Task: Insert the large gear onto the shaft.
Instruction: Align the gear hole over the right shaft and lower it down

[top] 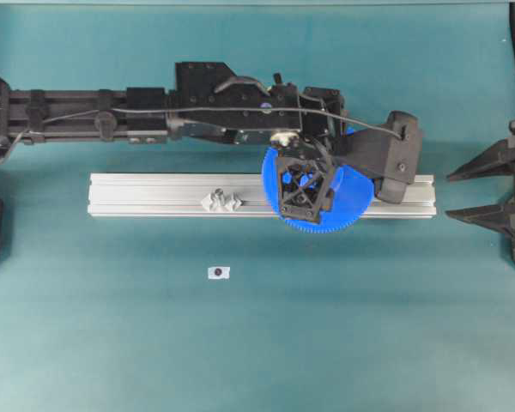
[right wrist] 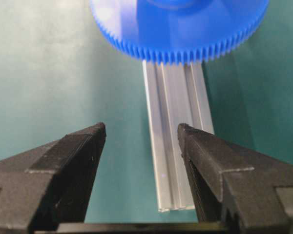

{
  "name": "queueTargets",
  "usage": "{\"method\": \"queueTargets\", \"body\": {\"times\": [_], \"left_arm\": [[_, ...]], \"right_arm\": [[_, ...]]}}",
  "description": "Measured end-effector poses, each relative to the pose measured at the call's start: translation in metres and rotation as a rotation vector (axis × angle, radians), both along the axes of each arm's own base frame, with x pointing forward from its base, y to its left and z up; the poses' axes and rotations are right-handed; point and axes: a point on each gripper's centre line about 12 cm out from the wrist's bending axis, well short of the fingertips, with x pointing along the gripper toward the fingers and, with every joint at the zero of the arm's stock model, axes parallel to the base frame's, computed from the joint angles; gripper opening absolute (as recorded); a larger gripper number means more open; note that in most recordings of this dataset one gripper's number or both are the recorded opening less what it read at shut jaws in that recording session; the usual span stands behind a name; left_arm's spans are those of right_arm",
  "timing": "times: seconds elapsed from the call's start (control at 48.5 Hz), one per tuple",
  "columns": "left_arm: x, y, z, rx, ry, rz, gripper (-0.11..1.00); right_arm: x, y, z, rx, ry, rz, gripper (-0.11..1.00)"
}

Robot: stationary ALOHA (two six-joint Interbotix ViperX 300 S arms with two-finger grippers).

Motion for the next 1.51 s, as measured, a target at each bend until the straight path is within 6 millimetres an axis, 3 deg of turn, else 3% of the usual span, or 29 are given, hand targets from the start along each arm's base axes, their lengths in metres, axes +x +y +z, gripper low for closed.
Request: {"method": "queueTargets", "body": {"times": [0.722, 1.507], "left_arm": [[-0.001, 0.024, -0.011, -0.004, 0.027, 0.046, 0.78], [-0.004, 0.025, -0.013, -0.01, 0.042, 0.059, 0.78]], "right_arm": [[0.0, -0.001, 0.0, -0.003, 0.0, -0.002, 0.69], [0.0, -0.001, -0.001, -0.002, 0.0, -0.004, 0.69]]}}
